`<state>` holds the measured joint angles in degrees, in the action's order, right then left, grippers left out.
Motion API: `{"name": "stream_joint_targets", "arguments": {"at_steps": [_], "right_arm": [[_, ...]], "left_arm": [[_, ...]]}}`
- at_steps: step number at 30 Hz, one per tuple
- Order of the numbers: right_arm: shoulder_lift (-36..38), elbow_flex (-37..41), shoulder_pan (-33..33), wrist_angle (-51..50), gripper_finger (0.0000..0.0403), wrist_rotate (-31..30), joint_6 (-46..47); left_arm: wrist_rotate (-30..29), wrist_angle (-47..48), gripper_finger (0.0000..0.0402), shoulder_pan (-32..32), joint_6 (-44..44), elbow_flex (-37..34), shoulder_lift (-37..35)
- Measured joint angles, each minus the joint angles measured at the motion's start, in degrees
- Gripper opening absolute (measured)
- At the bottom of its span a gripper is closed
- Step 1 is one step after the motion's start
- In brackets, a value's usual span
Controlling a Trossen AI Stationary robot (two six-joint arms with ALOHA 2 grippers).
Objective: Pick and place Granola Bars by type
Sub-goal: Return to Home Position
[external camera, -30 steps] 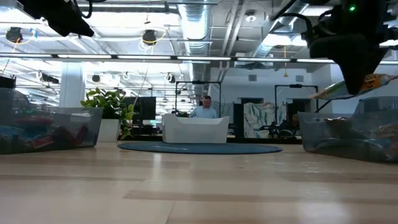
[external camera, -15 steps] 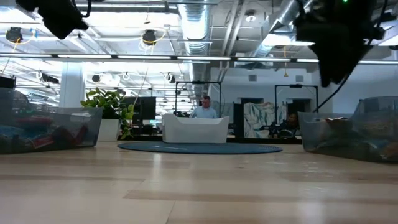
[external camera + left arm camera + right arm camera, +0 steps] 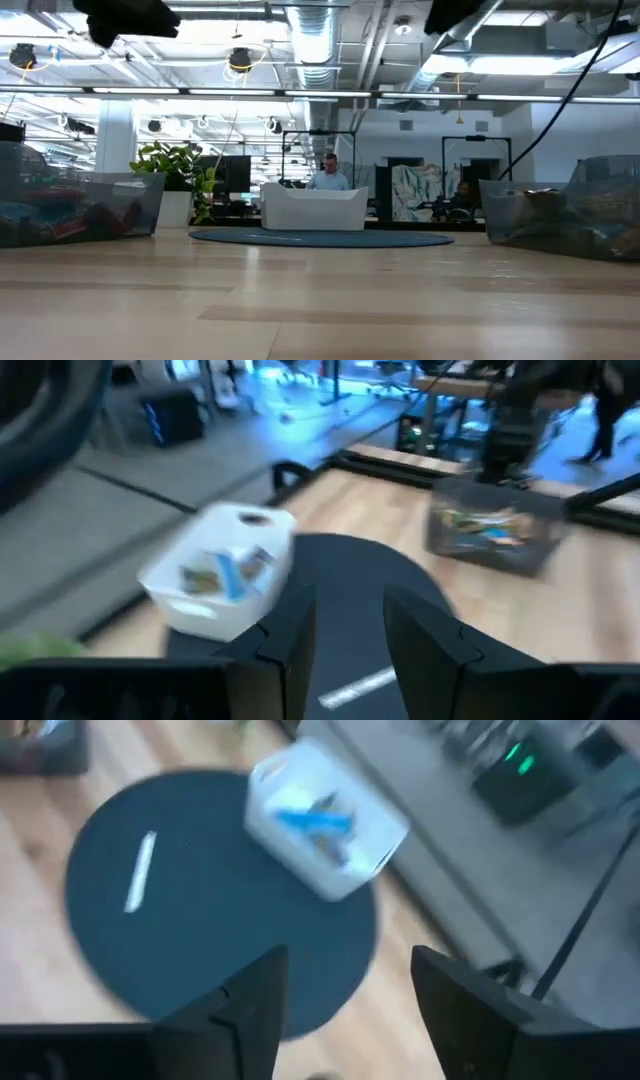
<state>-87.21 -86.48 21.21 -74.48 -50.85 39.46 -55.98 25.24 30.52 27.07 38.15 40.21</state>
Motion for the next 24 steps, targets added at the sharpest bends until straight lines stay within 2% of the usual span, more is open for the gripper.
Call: {"name": "stream_joint_targets", "arguments": {"at_steps": [4,7,9,12,18,24], "right_arm": [[4.14,0.61,-1.7,0.91,0.019,-6.25,-5.22],[8.72,4.02,-2.8,4.39,0.0179,-7.6,-8.78],[12.26,7.74,-3.55,8.67,0.0171,-5.74,-12.75],[18.65,14.45,-5.17,18.94,0.0159,1.38,-20.73],[29.97,28.33,-10.22,42.11,0.0137,22.4,-36.53],[37.3,35.19,-16.03,47.69,0.0123,32.24,-39.88]], "left_arm": [[-4.0,-1.98,0.0112,-1.61,-7.62,0.0,1.65],[-0.55,-2.28,0.0112,-3.4,-9.73,0.0,2.23],[3.97,-2.9,0.0112,-4.37,-11.36,0.0,2.24],[8.93,-6.87,0.0112,-6.1,-15.47,0.0,2.95],[16.47,-15.28,0.0112,-10.8,-27.11,0.0,3.08],[21.58,-15.89,0.0112,-14.39,-30.22,0.04,2.31]]}}
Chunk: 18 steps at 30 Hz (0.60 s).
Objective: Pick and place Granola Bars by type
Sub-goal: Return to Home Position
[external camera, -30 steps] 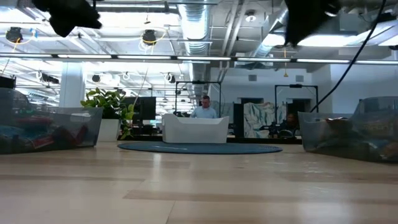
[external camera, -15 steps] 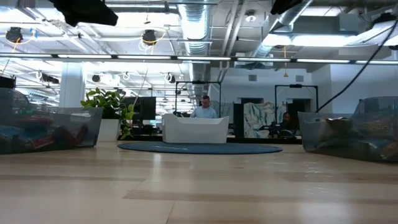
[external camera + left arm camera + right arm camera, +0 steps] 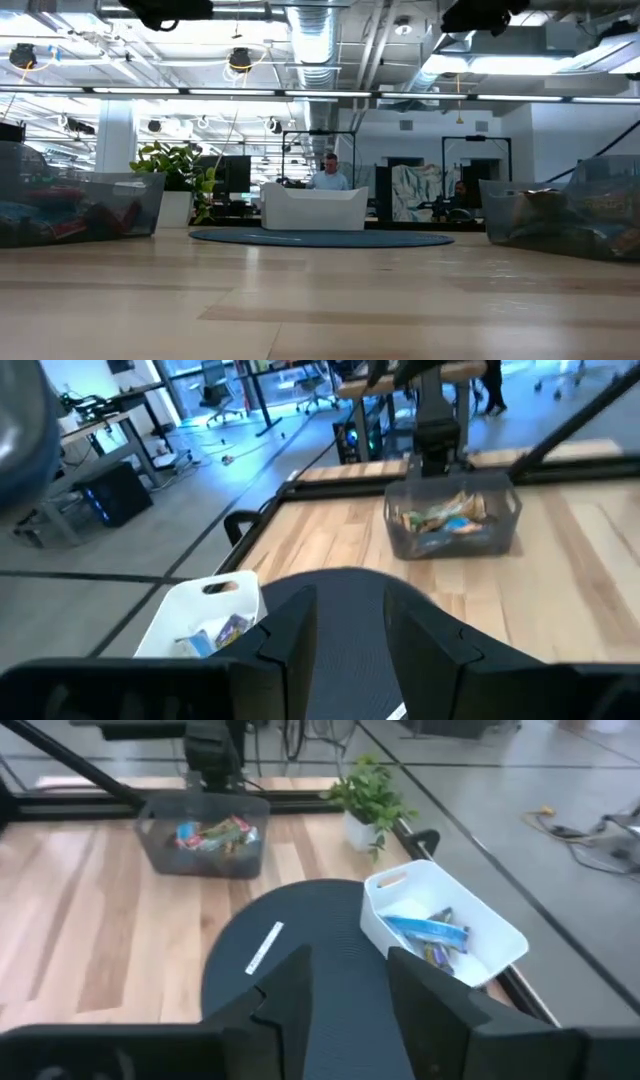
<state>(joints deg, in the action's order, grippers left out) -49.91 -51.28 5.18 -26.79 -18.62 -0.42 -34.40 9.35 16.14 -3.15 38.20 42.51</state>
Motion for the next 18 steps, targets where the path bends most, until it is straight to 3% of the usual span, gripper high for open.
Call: {"name": "stream_joint_targets", "arguments": {"at_steps": [5,8,15,18], "right_arm": [[4.59,2.6,-3.57,0.16,0.0121,4.03,-0.12],[7.27,3.85,-4.74,0.06,0.0122,4.95,-0.08],[9.64,5.07,-4.84,0.19,0.0123,5.25,0.86],[9.6,5.09,-5.09,0.41,0.0123,5.25,0.71]], "left_arm": [[2.67,0.04,0.0112,-1.77,-2.37,-0.24,-0.21],[2.48,-1.68,0.0112,-2.03,-0.63,-3.93,-2.15],[1.98,-31.3,0.0112,-1.92,-0.58,-23.71,-9.9],[3.86,-39.11,0.0112,-2.39,-2.68,-29.34,-12.69]]}}
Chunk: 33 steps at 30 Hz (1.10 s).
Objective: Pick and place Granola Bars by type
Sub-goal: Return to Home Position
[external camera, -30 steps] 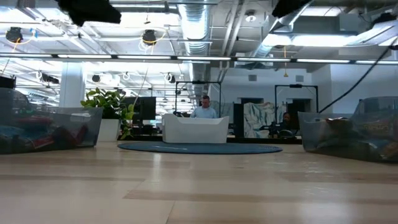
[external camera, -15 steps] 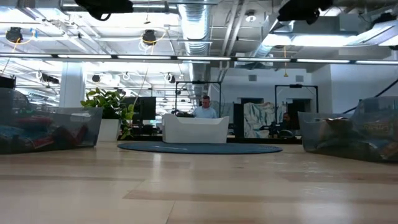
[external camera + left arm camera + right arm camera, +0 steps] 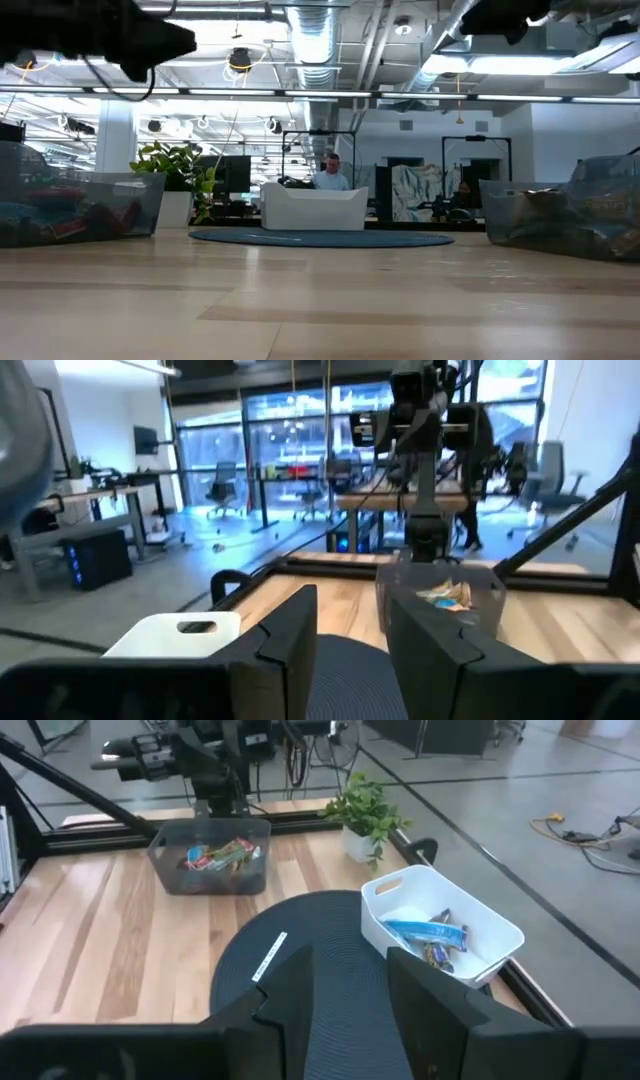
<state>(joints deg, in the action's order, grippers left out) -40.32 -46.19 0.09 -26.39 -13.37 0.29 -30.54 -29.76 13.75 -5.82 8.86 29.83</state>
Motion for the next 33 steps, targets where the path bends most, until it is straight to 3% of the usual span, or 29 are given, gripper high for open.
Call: {"name": "stream_joint_targets", "arguments": {"at_steps": [6,13,18,23,28,33], "right_arm": [[0.26,0.02,-4.79,2.05,0.0122,0.73,-1.0],[3.03,0.04,-14.25,3.18,0.0122,12.21,-2.23],[7.69,5.15,-16.98,5.02,0.0123,15.01,0.16],[16.7,14.38,-15.22,9.48,0.0123,14.91,5.42],[25.37,21.7,-13.11,10.59,0.0123,10.45,8.97],[34.32,28.49,-11.16,12.45,0.0123,10.24,13.53]], "left_arm": [[6.11,-4.81,0.0112,-5.63,4.45,-8.21,-4.54],[16.34,-3.18,0.0112,-14.08,5.34,-8.19,-6.01],[15.84,-2.49,0.0112,-15.91,3.68,-8.19,-6.0],[14.38,-1.6,0.0112,-15.91,3.39,-8.21,-6.62],[15.12,1.64,0.0112,-15.91,5.04,-8.21,-7.84],[15.32,2.16,0.0112,-15.61,5.97,-8.21,-8.8]]}}
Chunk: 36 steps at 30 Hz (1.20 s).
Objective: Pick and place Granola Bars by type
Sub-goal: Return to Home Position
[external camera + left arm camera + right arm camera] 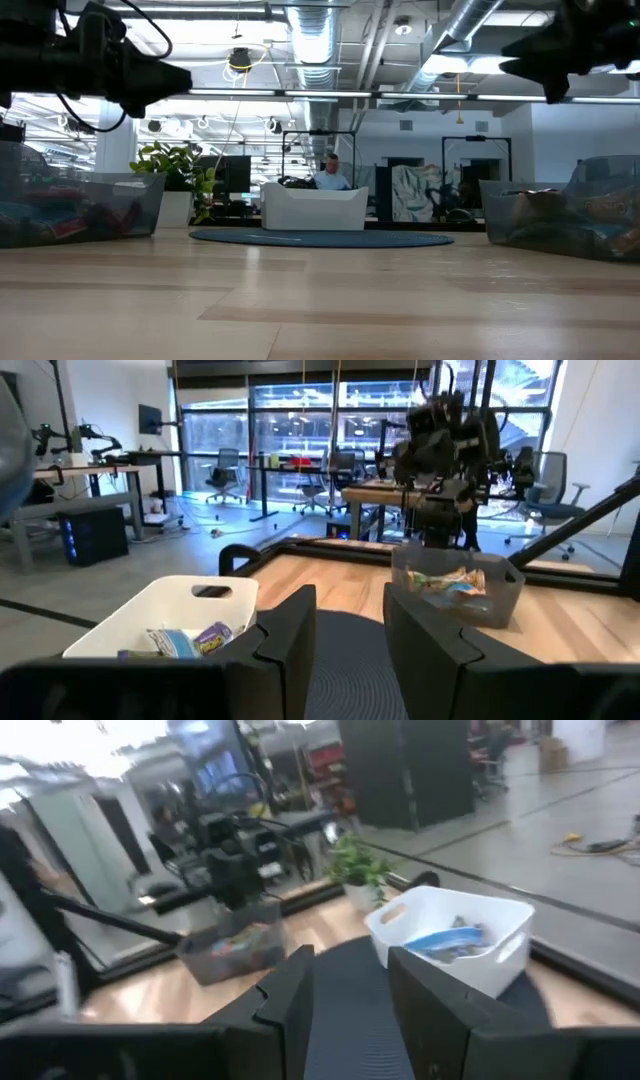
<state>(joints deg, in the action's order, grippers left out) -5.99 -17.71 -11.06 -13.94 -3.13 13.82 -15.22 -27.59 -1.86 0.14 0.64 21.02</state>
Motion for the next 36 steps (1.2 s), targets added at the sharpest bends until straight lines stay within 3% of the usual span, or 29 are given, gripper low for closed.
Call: {"name": "stream_joint_targets", "arguments": {"at_steps": [4,8,20,28,36], "right_arm": [[5.93,4.75,3.79,1.2,0.0123,-0.68,1.35],[5.22,6.73,7.41,1.89,0.0123,-7.16,2.96],[5.8,13.63,15.28,5.75,0.0123,-16.32,7.15],[5.77,14.9,16.71,10.3,0.0123,-16.33,6.06],[5.7,14.92,15.74,10.23,0.0123,-16.49,6.24]], "left_arm": [[-0.04,-0.02,0.0112,0.61,-0.04,-0.02,-1.01],[-0.03,0.36,0.0112,0.98,-0.07,-0.02,-1.69],[0.23,1.78,0.0112,1.15,-0.14,-0.04,-1.69],[4.1,2.64,0.0112,1.15,0.25,-0.04,-1.69],[1.16,4.67,0.0112,1.15,6.56,-0.07,-1.69]]}}
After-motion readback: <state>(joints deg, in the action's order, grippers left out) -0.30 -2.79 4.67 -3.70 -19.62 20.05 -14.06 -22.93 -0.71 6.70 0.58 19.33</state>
